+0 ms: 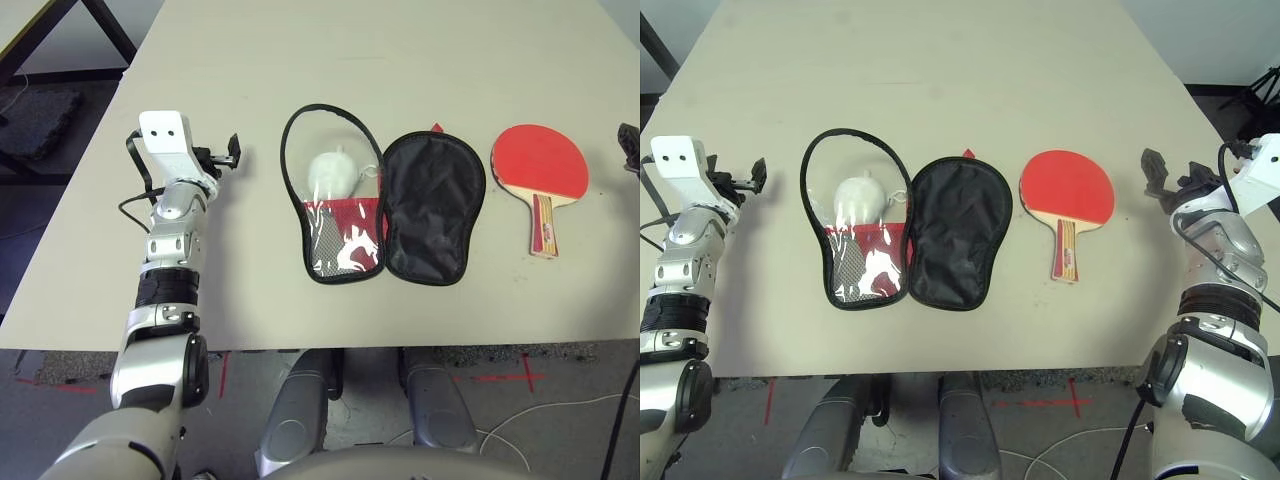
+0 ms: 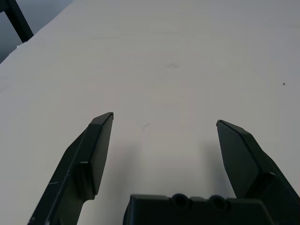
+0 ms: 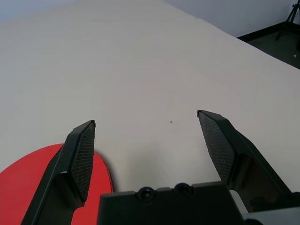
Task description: Store the ping-pong paddle in its case and zip it.
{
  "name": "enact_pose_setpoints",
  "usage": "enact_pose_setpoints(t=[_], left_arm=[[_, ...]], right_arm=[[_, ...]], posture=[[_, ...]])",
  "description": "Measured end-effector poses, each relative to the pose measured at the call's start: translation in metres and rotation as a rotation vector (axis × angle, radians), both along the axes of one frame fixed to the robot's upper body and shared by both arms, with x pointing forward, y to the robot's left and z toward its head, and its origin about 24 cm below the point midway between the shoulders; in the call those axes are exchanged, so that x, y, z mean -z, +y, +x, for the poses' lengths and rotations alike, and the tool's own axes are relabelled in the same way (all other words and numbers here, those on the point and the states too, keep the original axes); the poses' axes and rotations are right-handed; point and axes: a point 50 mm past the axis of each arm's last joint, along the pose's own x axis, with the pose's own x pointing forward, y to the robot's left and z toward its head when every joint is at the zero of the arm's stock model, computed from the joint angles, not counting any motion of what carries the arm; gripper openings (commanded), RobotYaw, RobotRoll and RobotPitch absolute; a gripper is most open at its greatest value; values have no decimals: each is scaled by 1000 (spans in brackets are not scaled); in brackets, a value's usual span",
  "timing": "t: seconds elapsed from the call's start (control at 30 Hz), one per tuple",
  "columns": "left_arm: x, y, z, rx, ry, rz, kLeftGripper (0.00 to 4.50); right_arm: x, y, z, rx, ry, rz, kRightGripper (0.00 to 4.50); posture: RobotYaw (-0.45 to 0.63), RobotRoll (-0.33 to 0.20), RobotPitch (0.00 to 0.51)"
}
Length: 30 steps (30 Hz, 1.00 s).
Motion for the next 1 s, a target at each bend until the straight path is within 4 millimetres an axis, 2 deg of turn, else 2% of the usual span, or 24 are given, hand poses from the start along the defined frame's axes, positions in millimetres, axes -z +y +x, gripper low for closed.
enact_pose_setpoints(t=[0.27, 0.43, 0.5, 0.67, 0.77, 0.87, 1.0], left_arm=[[-1, -10, 1, 18, -9, -16, 4500], [-10, -12, 5, 74, -10, 9, 4500], [-22, -6, 6, 105, -6, 19, 4500], [-65, 12, 0, 231, -13, 95, 4500], [-79, 15, -5, 328, 42, 86, 4500], [-90, 6, -8, 450, 101, 74, 4500], [-114, -13, -7, 591, 95, 101, 4500]], right_arm=[[-2, 1, 2, -3, -5, 7, 4473], [-1, 0, 2, 0, 4, 22, 4473], [-2, 1, 3, -11, 11, 16, 4473], [-9, 7, 8, -86, 65, -24, 4473], [-15, 8, 8, -120, 100, -26, 4473], [-27, 16, 12, -182, 115, -17, 4473], [-43, 32, 14, -290, 132, 18, 4473]], posture=[[-13, 0, 280], [19, 0, 262], [53, 0, 240], [77, 0, 227], [82, 0, 228], [81, 0, 221], [71, 0, 216]])
